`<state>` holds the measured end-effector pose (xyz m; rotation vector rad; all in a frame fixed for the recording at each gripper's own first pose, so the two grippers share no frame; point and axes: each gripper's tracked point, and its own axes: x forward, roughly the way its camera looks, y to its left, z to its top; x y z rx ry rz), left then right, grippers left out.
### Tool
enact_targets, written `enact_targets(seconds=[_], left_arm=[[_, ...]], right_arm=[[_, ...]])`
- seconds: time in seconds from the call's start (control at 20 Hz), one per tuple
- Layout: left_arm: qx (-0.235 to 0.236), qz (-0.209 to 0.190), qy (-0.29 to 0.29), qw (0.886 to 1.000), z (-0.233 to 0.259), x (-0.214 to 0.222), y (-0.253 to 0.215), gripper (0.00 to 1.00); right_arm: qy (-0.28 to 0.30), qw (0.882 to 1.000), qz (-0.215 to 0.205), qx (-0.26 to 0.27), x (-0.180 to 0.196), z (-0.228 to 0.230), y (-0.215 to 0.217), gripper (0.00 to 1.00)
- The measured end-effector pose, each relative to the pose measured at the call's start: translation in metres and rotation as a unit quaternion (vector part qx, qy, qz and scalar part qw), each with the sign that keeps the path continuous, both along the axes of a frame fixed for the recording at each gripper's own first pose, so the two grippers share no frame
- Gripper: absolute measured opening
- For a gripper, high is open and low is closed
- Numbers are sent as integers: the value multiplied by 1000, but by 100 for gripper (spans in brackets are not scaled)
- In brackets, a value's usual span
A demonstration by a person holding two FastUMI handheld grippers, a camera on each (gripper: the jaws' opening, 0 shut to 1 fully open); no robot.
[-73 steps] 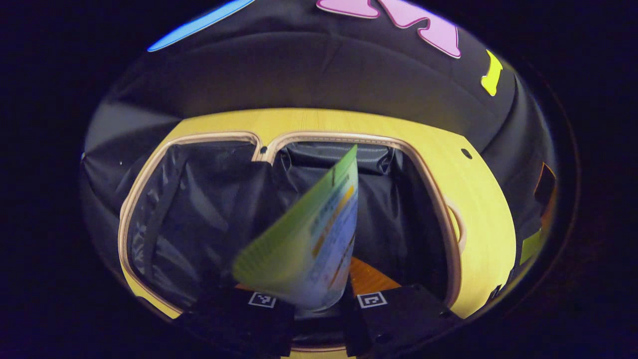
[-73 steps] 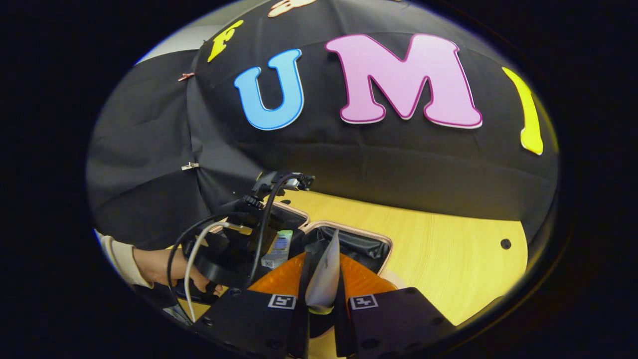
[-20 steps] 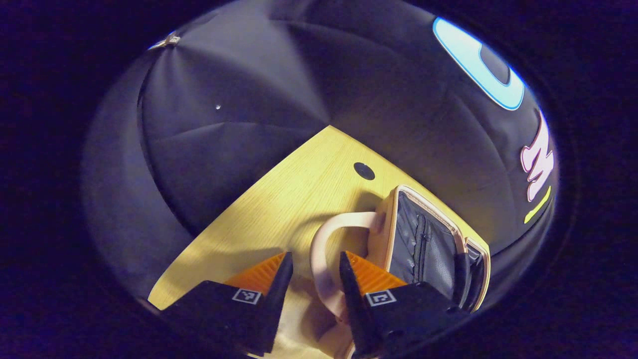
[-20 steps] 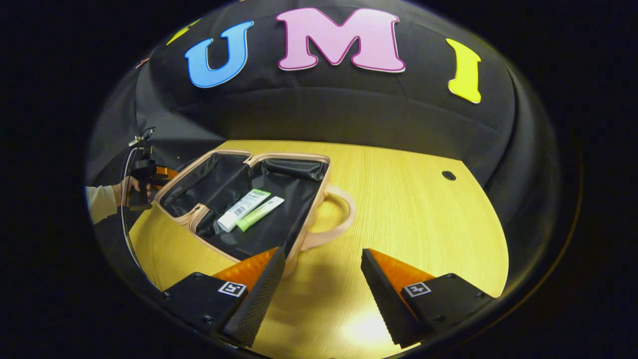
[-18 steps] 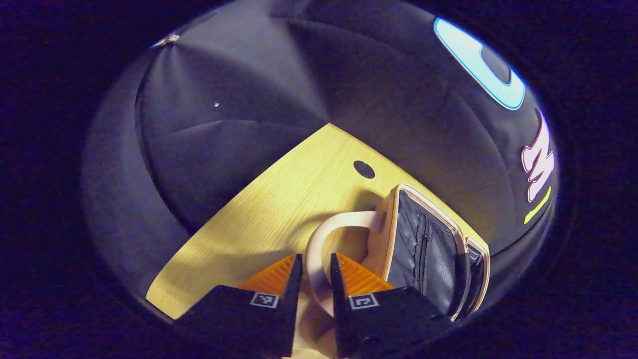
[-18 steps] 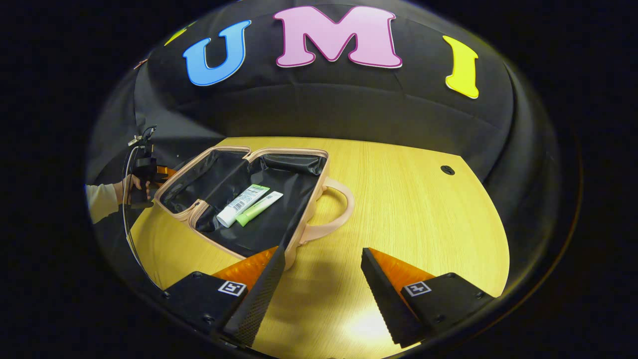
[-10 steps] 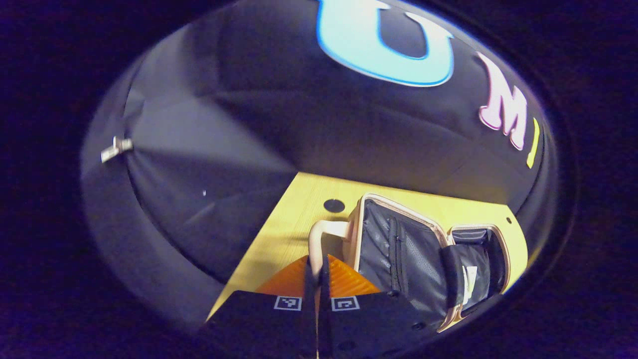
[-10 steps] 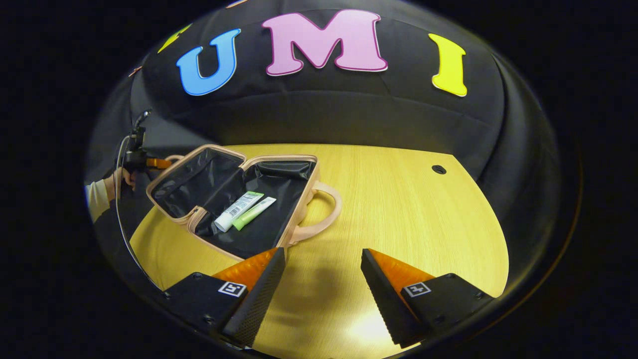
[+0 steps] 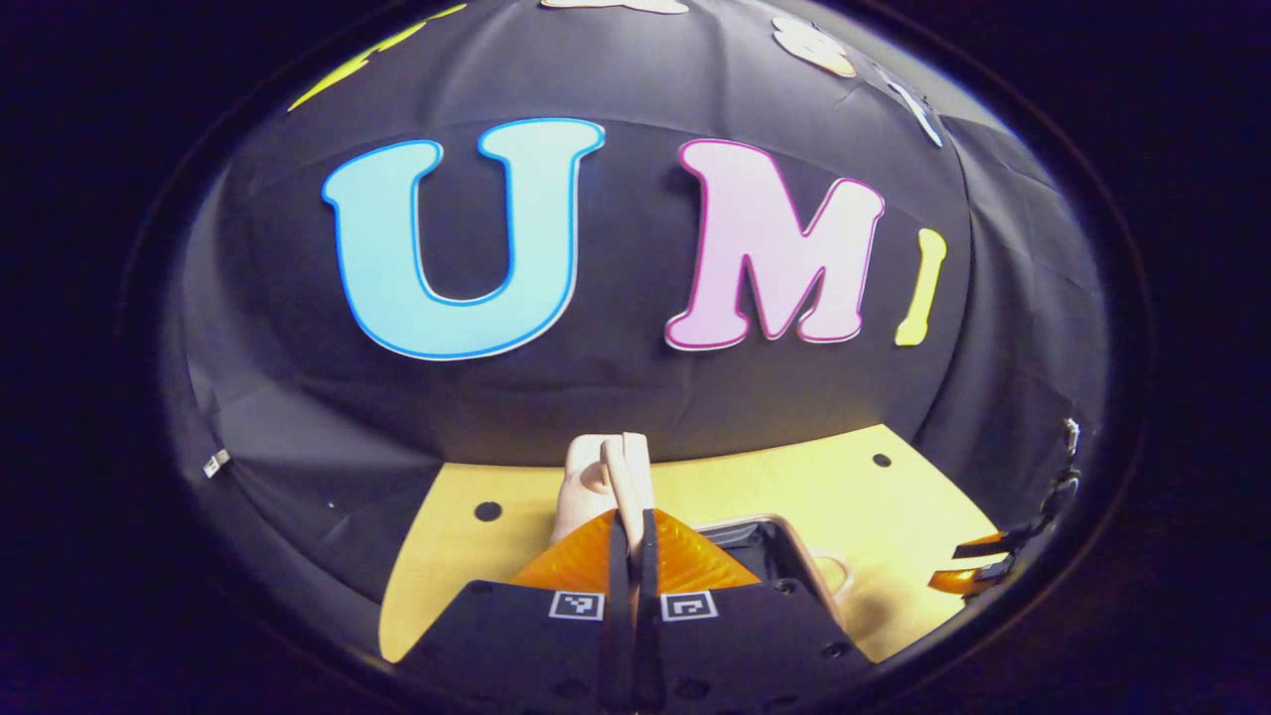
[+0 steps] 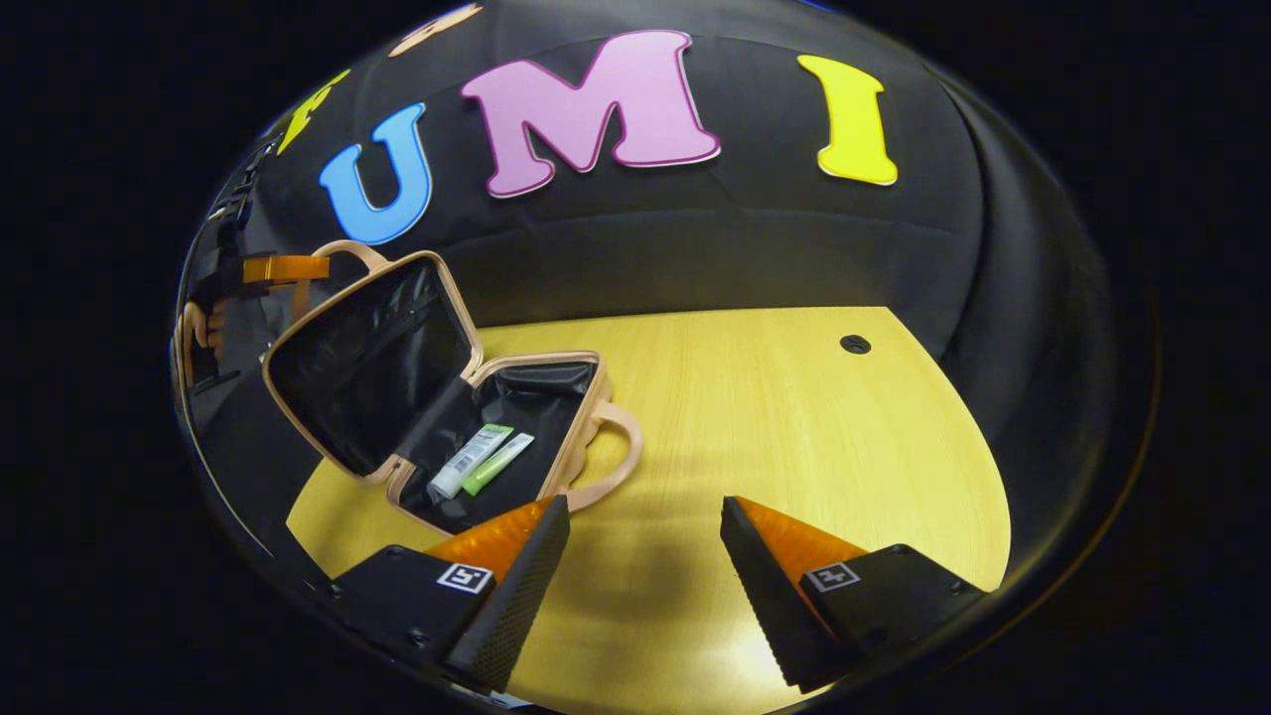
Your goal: First open the suitcase, pack the skin care products into it, and then close the suitcase.
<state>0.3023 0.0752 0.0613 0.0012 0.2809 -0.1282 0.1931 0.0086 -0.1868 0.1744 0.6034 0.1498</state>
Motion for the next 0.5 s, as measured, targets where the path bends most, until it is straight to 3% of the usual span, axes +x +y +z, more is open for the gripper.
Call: enact_targets(seconds=[0.2, 0.35, 0.5], left_arm=[[-79, -52, 40, 995, -41, 1, -124, 6], [-97, -74, 95, 988, -113, 8, -195, 6], [-70, -71, 151, 983, -190, 18, -224, 7]], right_arm=[[-21, 1000, -1, 4, 7, 12, -32, 97], [-49, 999, 10, -16, 8, 21, -50, 97], [-49, 999, 6, -12, 3, 20, -64, 97]])
